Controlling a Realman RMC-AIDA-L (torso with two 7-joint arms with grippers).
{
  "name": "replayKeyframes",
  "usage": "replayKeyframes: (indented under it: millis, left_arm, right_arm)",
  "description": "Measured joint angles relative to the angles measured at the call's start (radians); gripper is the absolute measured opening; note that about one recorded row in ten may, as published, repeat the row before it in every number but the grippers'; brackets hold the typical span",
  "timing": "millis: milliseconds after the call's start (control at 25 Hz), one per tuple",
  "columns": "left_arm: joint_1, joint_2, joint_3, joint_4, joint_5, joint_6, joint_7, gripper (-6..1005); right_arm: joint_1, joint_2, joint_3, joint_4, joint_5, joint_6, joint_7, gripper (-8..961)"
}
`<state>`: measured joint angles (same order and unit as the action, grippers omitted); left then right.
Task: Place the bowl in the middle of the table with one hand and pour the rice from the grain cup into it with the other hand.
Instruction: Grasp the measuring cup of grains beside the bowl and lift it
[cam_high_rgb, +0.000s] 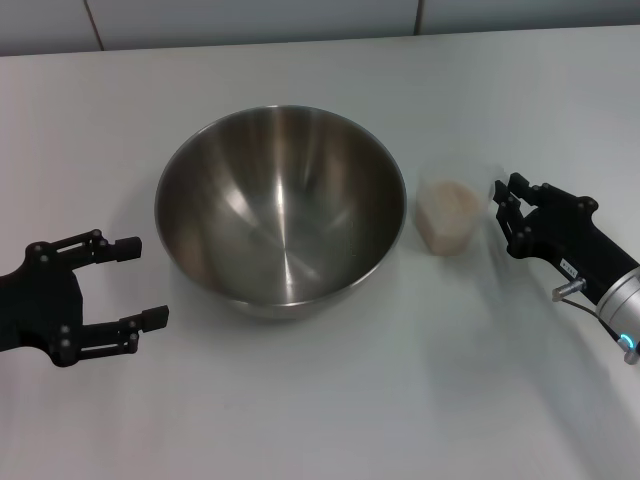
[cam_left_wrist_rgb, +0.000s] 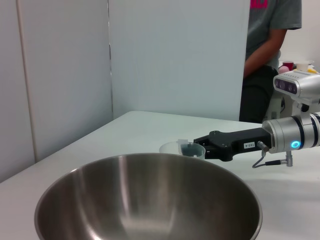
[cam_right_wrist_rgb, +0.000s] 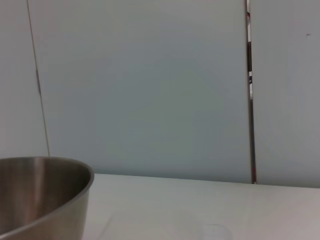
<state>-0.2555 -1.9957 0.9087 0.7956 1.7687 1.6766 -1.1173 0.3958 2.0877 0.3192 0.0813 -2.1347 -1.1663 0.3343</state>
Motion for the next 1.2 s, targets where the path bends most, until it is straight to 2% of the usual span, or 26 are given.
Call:
replayKeyframes:
  millis: [280, 360, 1040, 1200]
  left_arm:
    - [0.002, 0.0, -0.002, -0.001, 0.0, 0.0, 0.002, 814]
    - [0.002, 0.0, -0.002, -0.002, 0.0, 0.0, 0.002, 814]
    - [0.003, -0.001, -0.002, -0.003, 0.002, 0.0, 0.002, 814]
    - [0.004, -0.005, -0.002, -0.003, 0.002, 0.0, 0.003, 814]
  right_arm:
    - [-0.002, 0.0, 0.0, 0.009, -0.003, 0.004, 0.0, 244]
    - [-0.002, 0.0, 0.0, 0.011, -0.006, 0.004, 0.0, 17]
    - [-0.011, 0.0, 0.037, 0.016, 0.001, -0.006, 0.0, 8]
    - [-0.008, -0.002, 0.067, 0.017, 0.001, -0.066, 0.0, 8]
